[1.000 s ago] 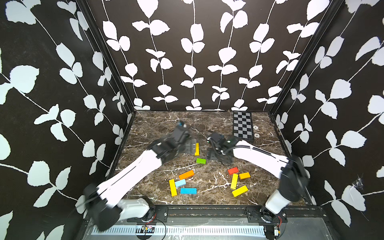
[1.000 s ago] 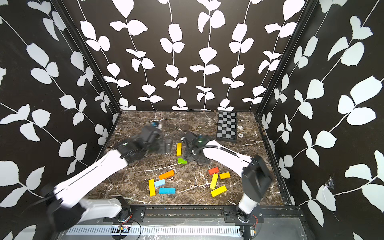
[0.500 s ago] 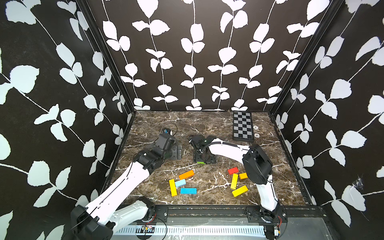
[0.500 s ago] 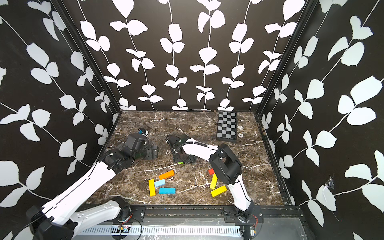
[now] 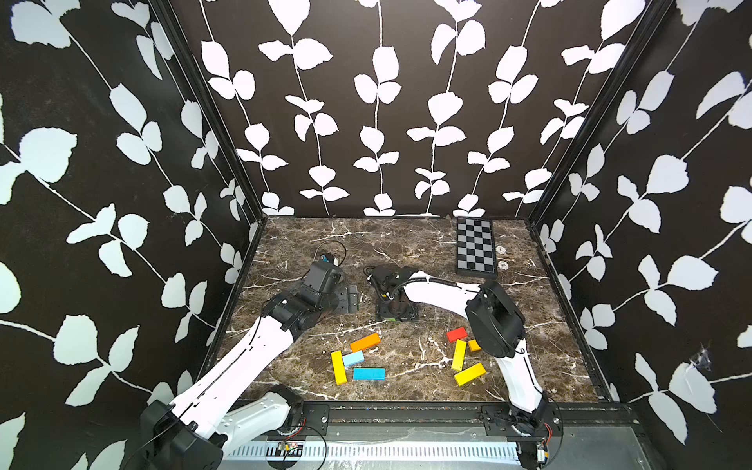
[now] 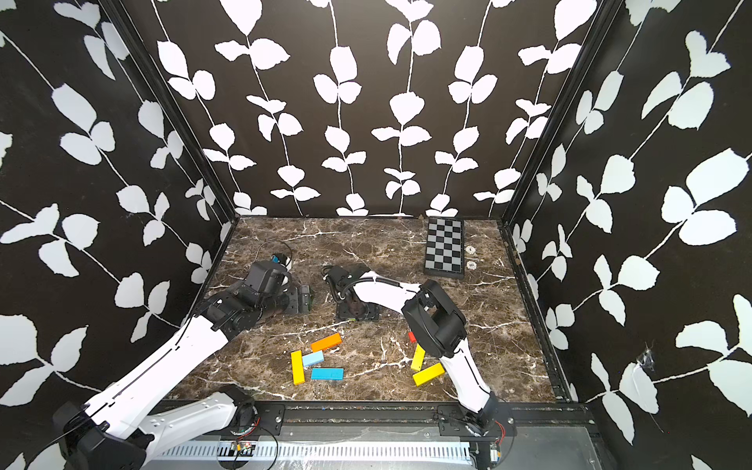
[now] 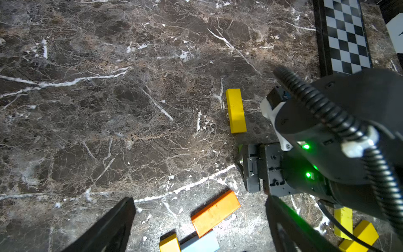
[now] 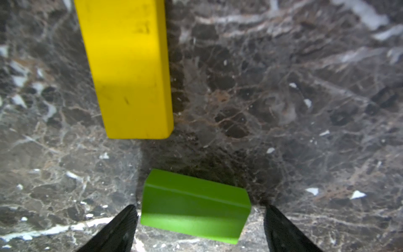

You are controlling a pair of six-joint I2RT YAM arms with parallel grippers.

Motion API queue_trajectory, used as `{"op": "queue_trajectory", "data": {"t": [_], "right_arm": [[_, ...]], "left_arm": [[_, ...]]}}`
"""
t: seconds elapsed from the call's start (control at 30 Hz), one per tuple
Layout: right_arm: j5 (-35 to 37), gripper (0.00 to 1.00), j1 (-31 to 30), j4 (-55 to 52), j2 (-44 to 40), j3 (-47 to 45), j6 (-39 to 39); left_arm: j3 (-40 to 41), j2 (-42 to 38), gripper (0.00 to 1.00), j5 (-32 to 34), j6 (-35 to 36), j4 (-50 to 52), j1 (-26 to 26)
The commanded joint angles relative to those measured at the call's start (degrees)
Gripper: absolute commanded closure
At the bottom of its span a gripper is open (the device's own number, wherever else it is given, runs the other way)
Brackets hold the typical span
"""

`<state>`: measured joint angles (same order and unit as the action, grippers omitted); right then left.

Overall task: Assemble the letter h with building blocks
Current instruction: Assemble the building block at the center of the board.

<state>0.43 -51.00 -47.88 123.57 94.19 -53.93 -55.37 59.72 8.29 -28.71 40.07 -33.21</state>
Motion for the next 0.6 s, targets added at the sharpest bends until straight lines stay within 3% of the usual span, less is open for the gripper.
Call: {"op": "queue_trajectory", "data": {"t": [0.0,0.3,0.4,0.5,0.57], "right_arm": [[1.74,0.14,-0.03,-1.82,1.71,1.85,-2.24],[1.78,0.25,0.01,-3.53,4.26,5.18,0.09],[1.58,0.31,-0.06,-3.48,4.64,5.79,2.01],[1.18,0.43,0.02,-3.80,5.85,7.55,4.85],[1.17,0.45,0.20,-5.30,7.08,9.12,5.80]], "left_arm": [[-0.64,0.24,0.06,-0.82,0.05,-0.37,0.35],[0.09,1.85,0.09,-1.02,0.52,-0.60,0.59],[0.21,1.96,0.09,-0.86,0.41,-0.71,0.66],[0.36,1.96,0.09,-0.38,0.42,-0.83,0.70],[0.27,2.13,0.09,-0.21,0.52,-0.73,0.80]]}}
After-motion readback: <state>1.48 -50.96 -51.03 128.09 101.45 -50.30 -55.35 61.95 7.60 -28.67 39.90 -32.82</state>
